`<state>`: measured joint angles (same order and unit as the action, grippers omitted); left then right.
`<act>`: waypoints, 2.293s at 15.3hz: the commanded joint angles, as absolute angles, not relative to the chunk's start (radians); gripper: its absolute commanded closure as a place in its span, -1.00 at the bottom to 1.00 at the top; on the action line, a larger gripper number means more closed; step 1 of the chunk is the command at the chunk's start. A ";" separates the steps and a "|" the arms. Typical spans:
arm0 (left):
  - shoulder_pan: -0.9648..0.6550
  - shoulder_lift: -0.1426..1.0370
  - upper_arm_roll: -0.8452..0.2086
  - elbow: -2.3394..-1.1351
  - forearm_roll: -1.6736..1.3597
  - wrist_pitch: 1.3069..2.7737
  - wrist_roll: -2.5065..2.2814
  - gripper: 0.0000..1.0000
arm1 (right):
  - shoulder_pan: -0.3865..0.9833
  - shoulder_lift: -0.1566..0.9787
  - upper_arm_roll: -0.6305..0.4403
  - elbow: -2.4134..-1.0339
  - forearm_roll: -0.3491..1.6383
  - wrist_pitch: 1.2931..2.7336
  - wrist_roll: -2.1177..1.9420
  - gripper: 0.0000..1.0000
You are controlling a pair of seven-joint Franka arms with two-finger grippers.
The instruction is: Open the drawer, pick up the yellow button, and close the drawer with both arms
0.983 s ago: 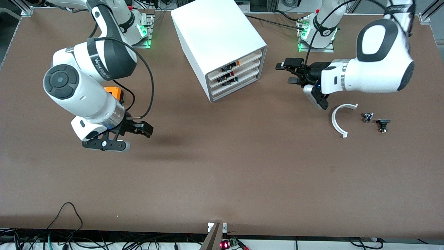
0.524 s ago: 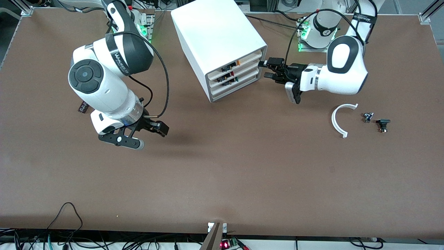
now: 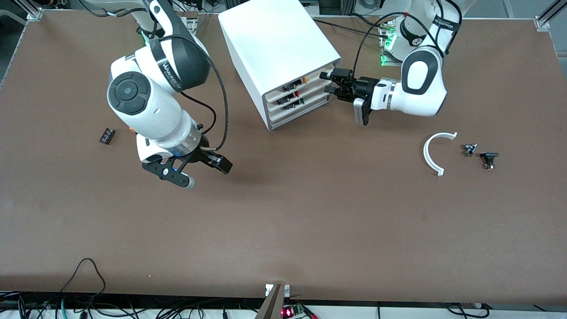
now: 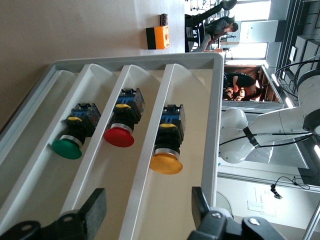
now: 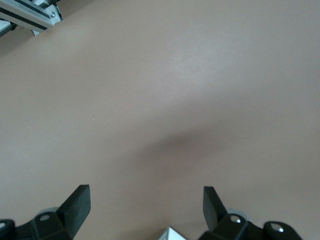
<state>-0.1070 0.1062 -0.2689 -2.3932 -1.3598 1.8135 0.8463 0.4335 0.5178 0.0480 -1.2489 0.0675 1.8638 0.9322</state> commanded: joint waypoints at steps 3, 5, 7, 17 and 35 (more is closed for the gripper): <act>-0.104 0.113 -0.302 -2.421 -1.408 1.838 0.882 -0.20 | 0.448 0.569 0.044 -1.155 0.130 1.861 1.032 -1.00; -0.104 0.123 -0.314 -2.427 -1.414 1.835 0.896 0.05 | 0.446 0.583 0.044 -1.134 0.138 1.861 1.054 -1.00; -0.104 0.149 -0.334 -2.427 -1.417 1.838 0.940 0.47 | 0.448 0.594 0.044 -1.111 0.138 1.861 1.078 -1.00; -0.028 0.190 -0.321 -2.369 -1.373 1.836 0.934 1.00 | 0.495 0.612 0.044 -1.083 0.173 1.893 1.255 -1.00; 0.140 0.281 -0.321 -2.008 -0.930 1.745 0.621 -1.00 | 0.778 0.687 0.035 -1.085 0.100 1.979 1.753 -1.00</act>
<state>0.1322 0.3190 -0.3197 -2.0838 -1.0393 1.8070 0.7749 0.7433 0.6513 0.0480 -1.1214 0.1202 1.9638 1.6852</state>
